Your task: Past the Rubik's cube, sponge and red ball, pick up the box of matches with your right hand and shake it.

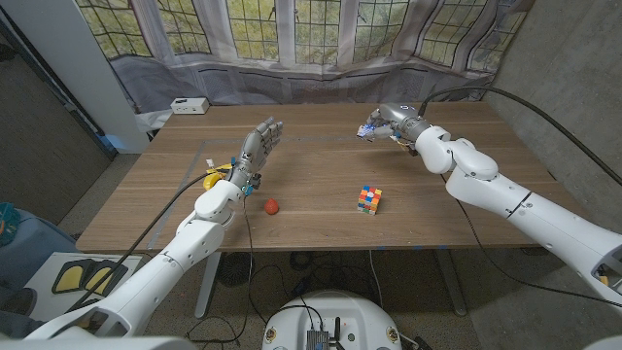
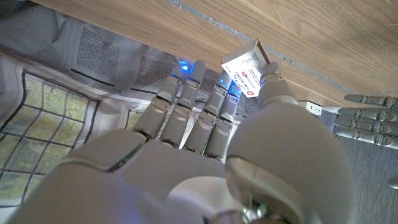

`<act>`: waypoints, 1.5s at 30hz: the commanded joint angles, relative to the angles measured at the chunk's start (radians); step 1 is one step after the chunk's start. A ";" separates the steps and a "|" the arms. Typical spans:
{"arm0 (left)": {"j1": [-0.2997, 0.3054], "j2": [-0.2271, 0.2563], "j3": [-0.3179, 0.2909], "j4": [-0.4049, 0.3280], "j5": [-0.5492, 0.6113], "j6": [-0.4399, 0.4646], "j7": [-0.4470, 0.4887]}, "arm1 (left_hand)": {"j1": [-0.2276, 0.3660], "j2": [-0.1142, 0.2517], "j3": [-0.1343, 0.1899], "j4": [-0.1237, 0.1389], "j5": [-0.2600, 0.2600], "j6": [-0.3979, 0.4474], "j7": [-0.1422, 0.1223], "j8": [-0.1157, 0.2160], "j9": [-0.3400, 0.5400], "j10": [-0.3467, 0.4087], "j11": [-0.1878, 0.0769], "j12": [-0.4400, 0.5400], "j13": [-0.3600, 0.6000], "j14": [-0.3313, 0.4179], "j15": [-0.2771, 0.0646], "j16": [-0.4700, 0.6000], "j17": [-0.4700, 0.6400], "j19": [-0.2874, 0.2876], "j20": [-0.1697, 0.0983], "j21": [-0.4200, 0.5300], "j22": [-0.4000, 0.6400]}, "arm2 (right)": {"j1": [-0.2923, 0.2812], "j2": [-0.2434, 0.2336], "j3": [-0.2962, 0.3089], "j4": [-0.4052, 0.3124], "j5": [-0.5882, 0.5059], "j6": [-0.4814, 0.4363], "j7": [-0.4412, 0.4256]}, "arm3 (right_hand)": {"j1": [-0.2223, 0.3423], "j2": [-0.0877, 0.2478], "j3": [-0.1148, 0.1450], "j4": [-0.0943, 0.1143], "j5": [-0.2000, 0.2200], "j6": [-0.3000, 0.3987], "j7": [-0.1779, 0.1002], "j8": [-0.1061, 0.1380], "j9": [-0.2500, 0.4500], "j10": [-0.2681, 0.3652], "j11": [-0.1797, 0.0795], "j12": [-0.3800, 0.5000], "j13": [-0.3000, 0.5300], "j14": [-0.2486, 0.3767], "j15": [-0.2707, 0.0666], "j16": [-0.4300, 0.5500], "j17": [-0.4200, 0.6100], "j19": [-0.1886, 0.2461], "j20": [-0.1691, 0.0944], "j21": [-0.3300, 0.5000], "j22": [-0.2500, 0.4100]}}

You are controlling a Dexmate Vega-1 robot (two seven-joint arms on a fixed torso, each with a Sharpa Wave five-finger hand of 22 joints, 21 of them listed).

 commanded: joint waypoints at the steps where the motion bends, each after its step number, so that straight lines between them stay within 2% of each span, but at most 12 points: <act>1: -0.007 -0.002 0.003 0.003 0.001 0.001 0.000 | 0.008 0.006 0.007 -0.002 -0.001 -0.023 -0.004 -0.005 0.006 0.000 0.005 -0.003 0.002 0.002 0.003 0.000 0.002 0.002 0.005 0.007 0.005 | 0.007 0.005 -0.023 0.017 -0.030 -0.037 0.025 | 0.022 0.033 0.002 0.001 0.007 0.041 -0.038 0.004 0.001 0.005 -0.004 -0.002 0.004 0.004 -0.058 -0.001 0.003 0.000 0.002 -0.004 0.003; 9: -0.006 -0.001 0.001 -0.001 -0.001 0.004 0.000 | 0.011 0.005 0.009 -0.004 -0.001 -0.101 -0.034 -0.014 0.005 -0.017 0.017 -0.008 0.002 0.001 0.008 -0.001 0.002 0.017 0.009 0.011 0.005 | 0.014 0.014 -0.037 0.041 -0.029 -0.058 0.047 | 0.022 0.033 0.001 0.000 0.007 0.039 -0.035 0.002 0.001 0.003 -0.003 -0.003 0.004 0.003 -0.059 -0.003 0.003 0.000 0.003 -0.004 0.003; 18: -0.002 0.001 -0.002 -0.005 -0.002 0.002 0.002 | 0.012 0.005 0.010 -0.005 -0.001 -0.111 -0.033 -0.009 0.005 -0.026 0.018 -0.011 0.002 -0.003 0.010 -0.002 0.002 0.018 0.009 0.011 0.005 | 0.037 0.034 -0.070 0.084 -0.041 -0.081 0.068 | 0.023 0.033 0.001 -0.001 0.007 0.039 -0.035 0.001 0.001 0.006 0.004 -0.003 0.004 0.003 -0.063 -0.006 0.002 -0.001 0.002 -0.004 0.003; 24: 0.005 0.003 -0.006 -0.010 -0.003 0.001 0.007 | 0.013 0.004 0.010 -0.006 -0.001 -0.099 -0.029 0.000 0.005 -0.029 0.017 -0.010 0.002 -0.006 0.011 -0.003 0.002 0.016 0.009 0.009 0.005 | 0.049 0.042 -0.085 0.111 -0.038 -0.095 0.080 | 0.022 0.033 0.001 0.000 0.007 0.039 -0.035 0.000 0.001 0.004 -0.001 -0.005 0.004 0.002 -0.060 -0.008 0.001 -0.002 0.002 -0.005 0.003; 25: 0.007 0.003 -0.007 -0.011 -0.004 0.000 0.009 | 0.013 0.004 0.010 -0.006 -0.001 -0.099 -0.029 0.000 0.005 -0.029 0.016 -0.010 0.002 -0.007 0.011 -0.003 0.002 0.016 0.009 0.009 0.005 | 0.050 0.043 -0.087 0.114 -0.038 -0.099 0.082 | 0.022 0.033 0.001 0.000 0.007 0.039 -0.035 0.000 0.001 0.004 0.005 -0.004 0.004 0.002 -0.061 -0.007 0.002 -0.002 0.002 -0.005 0.003; 40: 0.018 0.009 -0.011 -0.026 0.000 0.002 0.022 | 0.014 0.003 0.010 -0.007 -0.001 -0.111 -0.027 0.001 0.005 -0.027 0.013 -0.007 0.003 -0.007 0.008 -0.003 0.002 0.015 0.008 0.008 0.005 | 0.077 0.059 -0.138 0.174 -0.061 -0.140 0.102 | 0.023 0.033 -0.001 -0.001 0.007 0.036 -0.037 -0.004 0.001 -0.001 -0.001 -0.008 0.004 -0.009 -0.055 -0.012 0.004 -0.007 0.003 -0.008 0.003; 45: 0.022 0.012 -0.014 -0.032 -0.001 0.005 0.026 | 0.014 0.003 0.011 -0.007 -0.001 -0.112 -0.026 0.001 0.005 -0.027 0.010 -0.007 0.003 -0.007 0.008 -0.002 0.002 0.015 0.007 0.007 0.005 | 0.089 0.062 -0.166 0.185 -0.100 -0.160 0.105 | 0.022 0.033 -0.001 0.000 0.007 0.035 -0.036 -0.005 0.001 -0.005 0.000 -0.010 0.004 -0.010 -0.053 -0.013 0.005 -0.011 0.006 -0.009 0.003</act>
